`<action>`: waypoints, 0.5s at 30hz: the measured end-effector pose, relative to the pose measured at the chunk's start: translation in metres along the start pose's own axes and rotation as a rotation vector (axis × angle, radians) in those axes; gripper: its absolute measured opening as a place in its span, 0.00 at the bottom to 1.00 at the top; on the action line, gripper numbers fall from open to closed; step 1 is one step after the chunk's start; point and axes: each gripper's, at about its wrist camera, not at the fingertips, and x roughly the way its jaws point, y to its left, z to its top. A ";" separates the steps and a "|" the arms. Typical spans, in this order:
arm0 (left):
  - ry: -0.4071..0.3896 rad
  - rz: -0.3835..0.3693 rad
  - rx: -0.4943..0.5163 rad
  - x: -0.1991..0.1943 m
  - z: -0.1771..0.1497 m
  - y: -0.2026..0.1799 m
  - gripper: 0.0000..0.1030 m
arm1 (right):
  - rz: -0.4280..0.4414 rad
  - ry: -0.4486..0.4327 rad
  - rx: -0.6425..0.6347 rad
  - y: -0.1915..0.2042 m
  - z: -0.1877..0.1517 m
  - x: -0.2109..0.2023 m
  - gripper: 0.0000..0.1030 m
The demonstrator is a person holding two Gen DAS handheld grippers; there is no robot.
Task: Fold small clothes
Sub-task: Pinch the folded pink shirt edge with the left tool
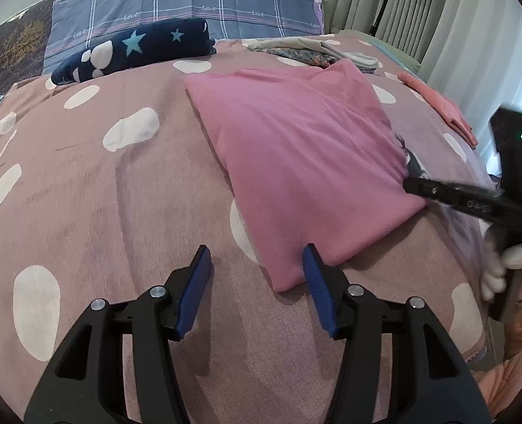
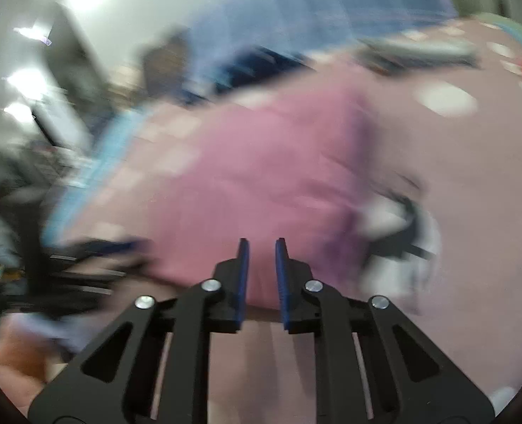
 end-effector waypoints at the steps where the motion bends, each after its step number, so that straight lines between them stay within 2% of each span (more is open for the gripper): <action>1: 0.000 0.000 -0.004 0.000 0.001 0.001 0.53 | -0.040 0.012 0.014 -0.010 -0.004 0.004 0.00; 2: -0.004 0.002 -0.014 -0.002 0.003 0.003 0.53 | 0.000 -0.007 0.058 -0.024 -0.007 0.001 0.00; 4: -0.028 -0.009 -0.035 -0.008 0.010 0.007 0.53 | -0.016 0.014 0.113 -0.036 -0.008 -0.008 0.00; 7: -0.086 -0.056 -0.058 -0.018 0.027 0.013 0.53 | 0.004 -0.011 0.126 -0.042 -0.002 -0.021 0.07; 9: -0.111 -0.047 -0.054 -0.017 0.041 0.017 0.53 | 0.060 -0.037 0.147 -0.046 0.009 -0.027 0.11; 11: -0.114 -0.056 -0.056 -0.009 0.055 0.021 0.53 | 0.064 -0.057 0.144 -0.048 0.023 -0.028 0.29; 15: -0.101 -0.090 -0.122 0.016 0.087 0.043 0.53 | 0.073 -0.073 0.099 -0.044 0.063 -0.014 0.33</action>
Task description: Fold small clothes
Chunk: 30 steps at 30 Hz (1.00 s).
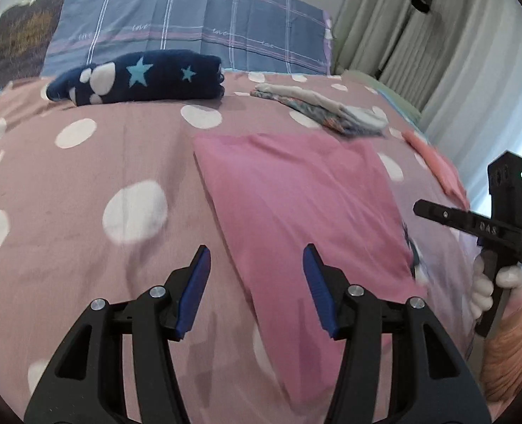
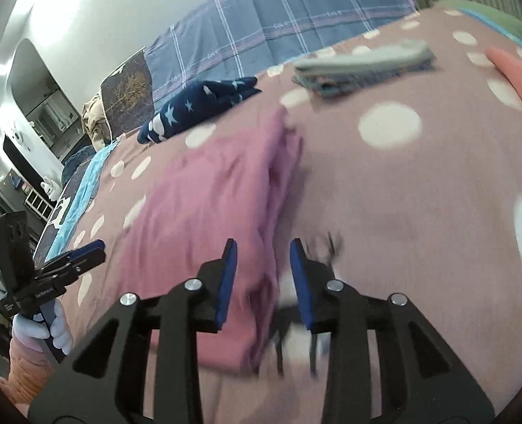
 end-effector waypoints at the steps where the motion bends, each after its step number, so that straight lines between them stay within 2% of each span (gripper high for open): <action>1: 0.003 -0.009 -0.019 0.007 0.008 0.005 0.53 | 0.013 0.000 -0.011 0.002 0.009 0.006 0.37; 5: 0.025 -0.039 -0.085 0.043 0.044 0.028 0.53 | 0.011 0.015 -0.031 0.005 0.050 0.039 0.43; 7: 0.045 -0.042 -0.108 0.062 0.056 0.036 0.53 | -0.018 0.026 -0.026 0.003 0.062 0.053 0.45; 10: 0.100 -0.072 -0.136 0.097 0.069 0.046 0.53 | -0.003 0.042 0.003 -0.004 0.073 0.071 0.50; 11: 0.127 -0.105 -0.148 0.110 0.072 0.050 0.50 | 0.006 0.046 0.015 -0.008 0.077 0.079 0.50; 12: 0.141 -0.146 -0.153 0.119 0.075 0.052 0.25 | 0.022 0.048 0.023 -0.011 0.078 0.085 0.50; 13: 0.139 -0.165 -0.150 0.121 0.076 0.052 0.15 | 0.039 0.050 0.024 -0.013 0.080 0.090 0.43; 14: 0.116 -0.182 -0.143 0.120 0.080 0.052 0.11 | 0.052 0.048 0.013 -0.014 0.082 0.097 0.13; 15: 0.067 -0.201 -0.137 0.111 0.082 0.051 0.09 | 0.060 0.040 -0.002 -0.014 0.084 0.101 0.06; 16: 0.029 -0.212 -0.129 0.102 0.082 0.050 0.08 | 0.066 0.024 -0.011 -0.013 0.087 0.100 0.06; 18: -0.060 -0.185 -0.078 0.080 0.080 0.045 0.08 | 0.149 -0.079 -0.041 -0.009 0.089 0.084 0.06; 20: -0.071 -0.121 -0.014 0.080 0.074 0.041 0.09 | 0.168 -0.137 -0.067 -0.006 0.090 0.074 0.06; 22: -0.007 -0.047 -0.014 0.101 0.070 0.047 0.09 | 0.110 -0.091 -0.083 -0.009 0.092 0.089 0.09; 23: 0.045 -0.046 -0.055 0.113 0.068 0.055 0.09 | 0.023 -0.026 -0.087 -0.015 0.091 0.109 0.18; 24: 0.052 -0.060 -0.077 0.115 0.068 0.060 0.12 | -0.043 0.021 -0.085 -0.018 0.089 0.123 0.22; 25: 0.035 -0.070 -0.092 0.111 0.068 0.062 0.12 | -0.067 0.046 -0.070 -0.023 0.083 0.132 0.20; 27: -0.012 -0.057 -0.108 0.094 0.070 0.064 0.20 | -0.058 0.009 -0.071 -0.020 0.082 0.122 0.24; 28: -0.025 -0.041 -0.112 0.086 0.071 0.063 0.20 | -0.077 -0.020 -0.080 -0.017 0.082 0.111 0.32; 30: -0.065 -0.066 -0.101 0.063 0.069 0.057 0.20 | -0.121 -0.063 -0.110 -0.013 0.082 0.093 0.34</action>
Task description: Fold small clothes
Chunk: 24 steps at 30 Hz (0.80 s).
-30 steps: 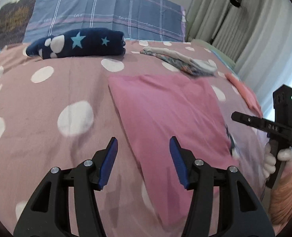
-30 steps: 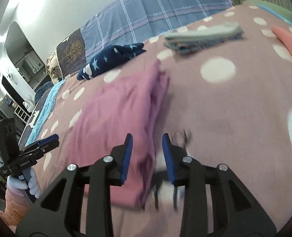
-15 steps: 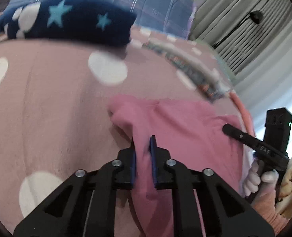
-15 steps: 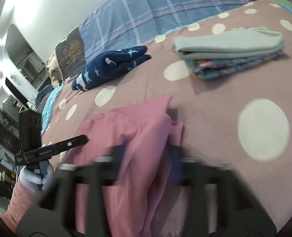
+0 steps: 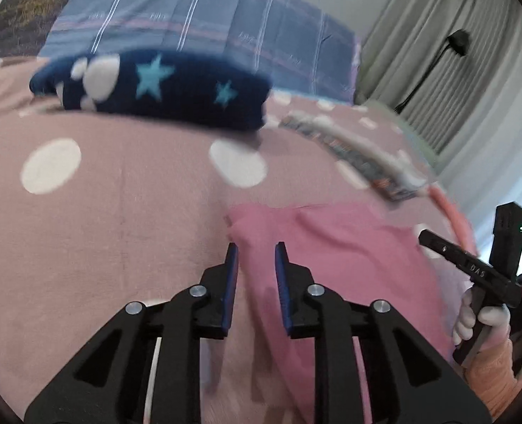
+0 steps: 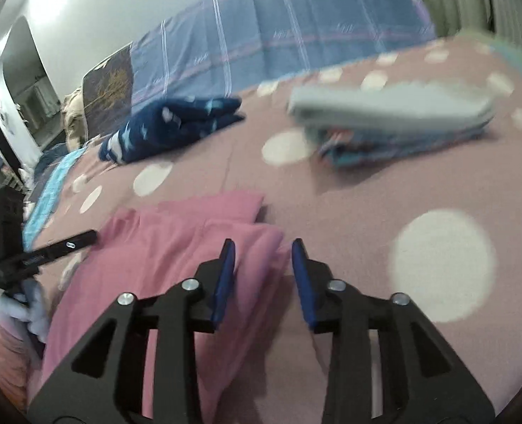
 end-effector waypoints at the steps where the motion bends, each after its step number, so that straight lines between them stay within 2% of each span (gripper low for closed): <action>1: -0.014 -0.028 0.012 -0.012 -0.003 -0.007 0.21 | -0.003 -0.016 -0.011 0.002 0.000 -0.011 0.34; 4: 0.016 -0.135 0.102 -0.040 -0.030 -0.042 0.28 | 0.134 -0.038 -0.012 0.012 -0.008 -0.048 0.29; 5: 0.038 -0.150 0.124 -0.043 -0.038 -0.047 0.38 | 0.200 -0.033 -0.026 0.022 -0.016 -0.059 0.29; 7: 0.107 -0.134 0.183 -0.041 -0.066 -0.062 0.42 | 0.275 -0.004 -0.072 0.039 -0.034 -0.070 0.29; 8: 0.155 -0.078 0.230 -0.033 -0.087 -0.069 0.44 | 0.274 0.027 -0.096 0.048 -0.047 -0.070 0.29; 10: 0.125 -0.019 0.294 -0.030 -0.105 -0.073 0.45 | 0.223 0.106 -0.118 0.056 -0.069 -0.058 0.29; 11: 0.112 0.008 0.323 -0.031 -0.108 -0.078 0.45 | 0.172 0.168 -0.110 0.055 -0.085 -0.042 0.24; 13: 0.120 0.054 0.336 -0.033 -0.107 -0.085 0.46 | 0.146 0.150 -0.113 0.054 -0.095 -0.038 0.22; 16: 0.129 0.028 0.300 -0.045 -0.110 -0.090 0.47 | 0.110 0.129 -0.080 0.060 -0.086 -0.053 0.23; 17: 0.131 -0.007 0.290 -0.054 -0.114 -0.091 0.47 | 0.130 0.125 -0.070 0.062 -0.086 -0.059 0.24; 20: 0.166 -0.045 0.280 -0.061 -0.130 -0.090 0.52 | 0.177 0.111 -0.106 0.067 -0.093 -0.078 0.27; 21: 0.192 -0.039 0.285 -0.055 -0.137 -0.090 0.57 | 0.163 0.122 -0.117 0.067 -0.099 -0.080 0.29; 22: 0.215 -0.032 0.290 -0.050 -0.144 -0.087 0.57 | 0.145 0.148 -0.120 0.065 -0.106 -0.079 0.33; 23: 0.201 -0.030 0.289 -0.050 -0.148 -0.085 0.57 | 0.116 0.198 -0.113 0.061 -0.117 -0.069 0.33; 24: 0.199 -0.030 0.280 -0.052 -0.147 -0.084 0.57 | 0.118 0.182 -0.106 0.061 -0.124 -0.071 0.33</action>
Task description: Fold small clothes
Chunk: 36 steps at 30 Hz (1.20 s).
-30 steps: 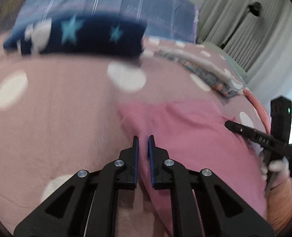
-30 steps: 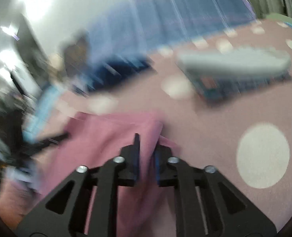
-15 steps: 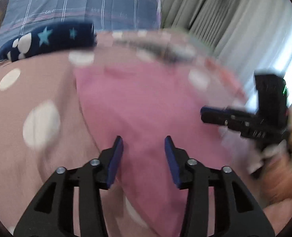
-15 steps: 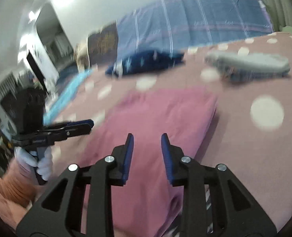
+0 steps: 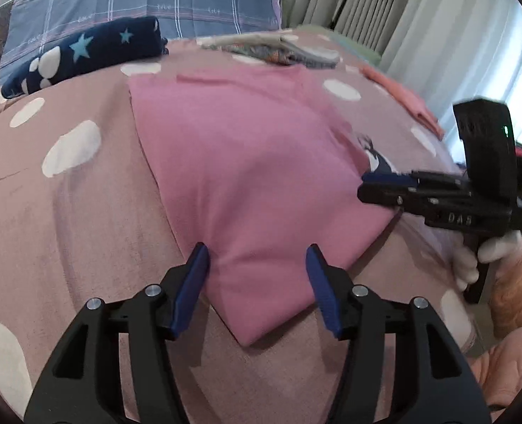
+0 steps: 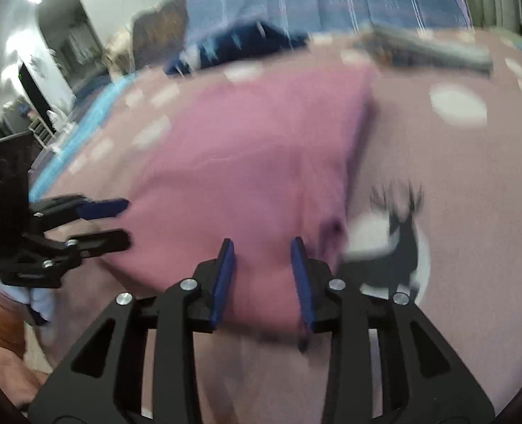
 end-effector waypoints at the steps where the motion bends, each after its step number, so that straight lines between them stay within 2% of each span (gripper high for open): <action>1: 0.003 0.002 -0.010 -0.002 0.001 0.000 0.57 | 0.005 -0.031 0.002 0.000 -0.003 -0.002 0.33; 5: 0.002 -0.001 -0.034 -0.009 0.005 0.000 0.57 | -0.003 -0.033 0.013 0.006 -0.001 -0.010 0.37; 7: -0.039 -0.029 -0.072 -0.021 0.010 0.005 0.57 | 0.008 -0.056 0.022 0.004 -0.001 -0.019 0.38; 8: -0.055 -0.038 -0.092 -0.025 0.012 0.009 0.57 | 0.015 -0.084 0.028 0.001 0.001 -0.027 0.43; 10: -0.085 -0.032 -0.139 -0.032 0.019 0.021 0.58 | 0.016 -0.129 0.063 -0.014 0.008 -0.041 0.53; 12: -0.091 0.002 -0.172 -0.031 0.027 0.032 0.58 | -0.006 -0.148 0.105 -0.028 0.015 -0.048 0.55; 14: -0.088 0.003 -0.201 -0.026 0.034 0.044 0.58 | -0.015 -0.152 0.141 -0.043 0.024 -0.047 0.55; 16: -0.078 -0.017 -0.229 -0.020 0.038 0.051 0.58 | -0.020 -0.138 0.167 -0.053 0.031 -0.042 0.55; 21: -0.065 -0.128 -0.297 0.002 0.051 0.068 0.58 | 0.058 -0.085 0.196 -0.068 0.048 -0.018 0.57; 27: -0.014 -0.129 -0.286 0.032 0.070 0.077 0.59 | 0.121 -0.019 0.219 -0.080 0.072 0.014 0.59; 29: -0.006 -0.136 -0.295 0.039 0.074 0.083 0.59 | 0.195 0.011 0.237 -0.086 0.079 0.030 0.65; 31: -0.005 -0.158 -0.308 0.045 0.079 0.089 0.59 | 0.245 0.021 0.245 -0.090 0.086 0.040 0.65; 36: -0.004 -0.188 -0.307 0.062 0.097 0.100 0.59 | 0.268 0.041 0.201 -0.090 0.107 0.058 0.65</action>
